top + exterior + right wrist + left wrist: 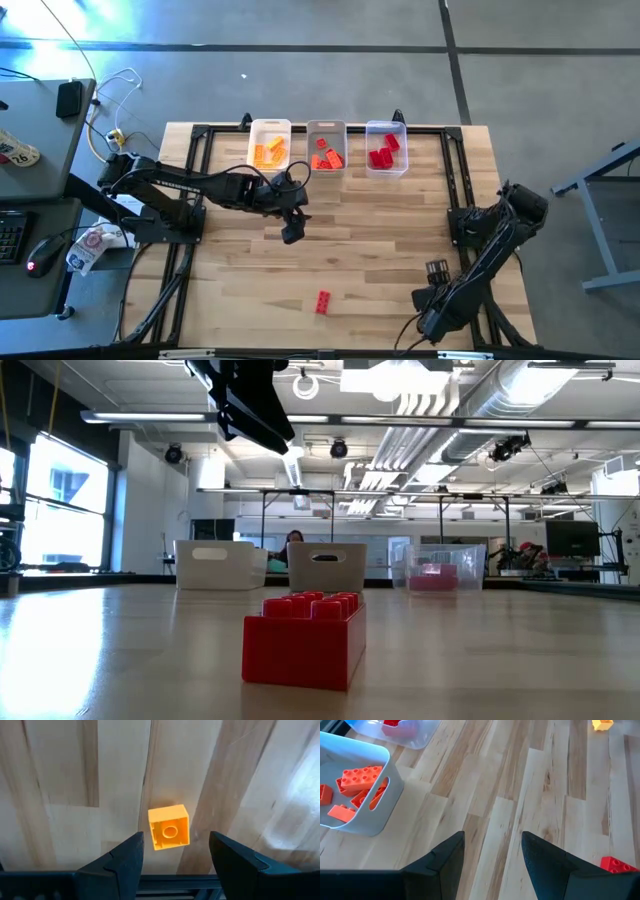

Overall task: Sort & place blocks by color
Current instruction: Put the yellow game piece into the white bin

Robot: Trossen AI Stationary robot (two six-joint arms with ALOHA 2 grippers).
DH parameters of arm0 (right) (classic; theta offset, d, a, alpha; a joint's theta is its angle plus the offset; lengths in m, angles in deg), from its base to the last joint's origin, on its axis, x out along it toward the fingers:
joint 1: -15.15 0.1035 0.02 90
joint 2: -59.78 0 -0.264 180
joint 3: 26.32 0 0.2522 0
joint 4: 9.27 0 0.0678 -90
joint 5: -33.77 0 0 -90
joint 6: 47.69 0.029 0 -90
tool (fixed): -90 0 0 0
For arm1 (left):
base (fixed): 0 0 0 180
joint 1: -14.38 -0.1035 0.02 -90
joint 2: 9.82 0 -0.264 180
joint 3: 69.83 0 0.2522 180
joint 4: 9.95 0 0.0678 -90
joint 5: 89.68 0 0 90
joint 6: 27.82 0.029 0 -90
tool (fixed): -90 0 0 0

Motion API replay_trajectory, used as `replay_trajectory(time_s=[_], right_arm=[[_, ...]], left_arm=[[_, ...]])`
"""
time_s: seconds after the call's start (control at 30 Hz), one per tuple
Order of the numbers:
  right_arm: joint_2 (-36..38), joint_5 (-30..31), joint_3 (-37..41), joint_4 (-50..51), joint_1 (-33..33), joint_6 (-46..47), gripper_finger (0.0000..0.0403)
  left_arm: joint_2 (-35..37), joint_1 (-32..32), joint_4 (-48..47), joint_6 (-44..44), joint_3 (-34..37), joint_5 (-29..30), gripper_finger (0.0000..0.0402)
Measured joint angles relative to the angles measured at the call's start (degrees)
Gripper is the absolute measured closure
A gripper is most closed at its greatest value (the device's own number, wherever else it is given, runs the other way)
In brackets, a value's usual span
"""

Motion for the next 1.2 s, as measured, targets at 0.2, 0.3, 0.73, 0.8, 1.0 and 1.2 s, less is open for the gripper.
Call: replay_trajectory(time_s=[0.2,0.3,0.73,0.8,1.0,1.2], right_arm=[[-3.08,-1.29,0.00,-0.11,0.00,0.00,0.0192],[-4.68,-1.52,0.00,-0.12,-0.02,-0.02,0.0192],[-10.60,-4.48,0.00,-0.24,0.15,-2.32,0.0214],[-10.69,-5.71,0.01,-0.76,0.11,-2.58,0.0240],[-10.47,-6.77,0.00,-1.64,-0.35,0.93,0.0299],[-9.37,-4.87,0.00,-4.34,-0.35,9.51,0.0299]], left_arm=[[0.00,-0.01,-0.02,-0.01,0.00,0.00,0.0218],[0.00,0.00,-0.02,0.01,0.00,-0.01,0.0218],[0.00,-0.01,-0.02,0.01,0.00,-0.02,0.0218],[0.00,-0.01,-0.02,0.01,0.00,-0.02,0.0218],[0.00,-0.01,0.16,1.73,0.00,-0.02,0.0218],[0.00,-0.01,1.24,6.73,0.00,0.00,0.0218]])
